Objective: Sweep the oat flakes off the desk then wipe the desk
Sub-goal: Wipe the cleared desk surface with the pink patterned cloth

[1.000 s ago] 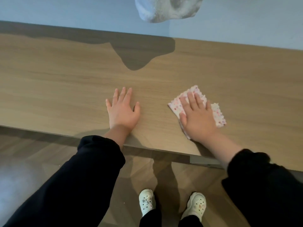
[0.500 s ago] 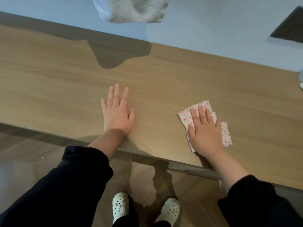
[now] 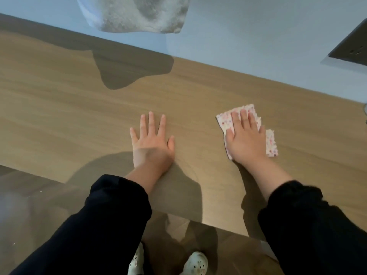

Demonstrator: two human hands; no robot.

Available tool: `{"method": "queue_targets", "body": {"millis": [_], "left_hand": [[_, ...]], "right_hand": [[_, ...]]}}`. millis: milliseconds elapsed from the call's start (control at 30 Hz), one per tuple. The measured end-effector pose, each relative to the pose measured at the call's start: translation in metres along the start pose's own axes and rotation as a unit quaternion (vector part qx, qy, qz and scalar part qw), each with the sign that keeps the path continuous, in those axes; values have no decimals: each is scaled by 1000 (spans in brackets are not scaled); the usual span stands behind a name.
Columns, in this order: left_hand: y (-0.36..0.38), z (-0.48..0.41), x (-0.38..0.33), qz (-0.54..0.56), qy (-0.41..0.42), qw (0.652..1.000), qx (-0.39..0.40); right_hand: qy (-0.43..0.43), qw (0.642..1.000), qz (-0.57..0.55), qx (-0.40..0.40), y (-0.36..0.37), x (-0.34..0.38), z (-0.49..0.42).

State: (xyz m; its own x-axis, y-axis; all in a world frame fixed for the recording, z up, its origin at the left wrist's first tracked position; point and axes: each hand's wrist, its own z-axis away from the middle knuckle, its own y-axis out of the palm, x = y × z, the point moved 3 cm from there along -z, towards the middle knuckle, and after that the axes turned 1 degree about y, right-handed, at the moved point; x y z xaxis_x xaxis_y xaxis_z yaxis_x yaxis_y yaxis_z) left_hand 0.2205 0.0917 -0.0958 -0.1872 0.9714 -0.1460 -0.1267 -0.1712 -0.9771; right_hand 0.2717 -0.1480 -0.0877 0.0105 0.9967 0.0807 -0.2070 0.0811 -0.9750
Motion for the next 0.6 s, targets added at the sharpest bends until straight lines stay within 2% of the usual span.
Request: {"method": "queue_targets", "body": {"millis": [100, 200, 300, 367, 467, 533, 600], "left_hand": [[-1, 1, -1, 0, -1, 1000, -4], [-2, 1, -2, 4, -3, 1000, -3], [-4, 3, -1, 15, -5, 1000, -2], [-4, 3, -1, 21, -3, 1000, -2], [-4, 3, 0, 18, 0, 1000, -11], [-4, 3, 1, 18, 1, 1000, -16], [-3, 2, 1, 21, 0, 1000, -19]], "right_hand": [[-43, 999, 2, 3, -4, 44, -44], [-161, 987, 10, 15, -3, 99, -54], [-244, 969, 16, 24, 1, 112, -48], [-224, 974, 15, 12, -5, 88, -61], [-107, 993, 18, -35, -20, 24, -97], [-28, 999, 10, -32, -27, -9, -115], [-2, 1000, 10, -26, -29, -10, -126]]}}
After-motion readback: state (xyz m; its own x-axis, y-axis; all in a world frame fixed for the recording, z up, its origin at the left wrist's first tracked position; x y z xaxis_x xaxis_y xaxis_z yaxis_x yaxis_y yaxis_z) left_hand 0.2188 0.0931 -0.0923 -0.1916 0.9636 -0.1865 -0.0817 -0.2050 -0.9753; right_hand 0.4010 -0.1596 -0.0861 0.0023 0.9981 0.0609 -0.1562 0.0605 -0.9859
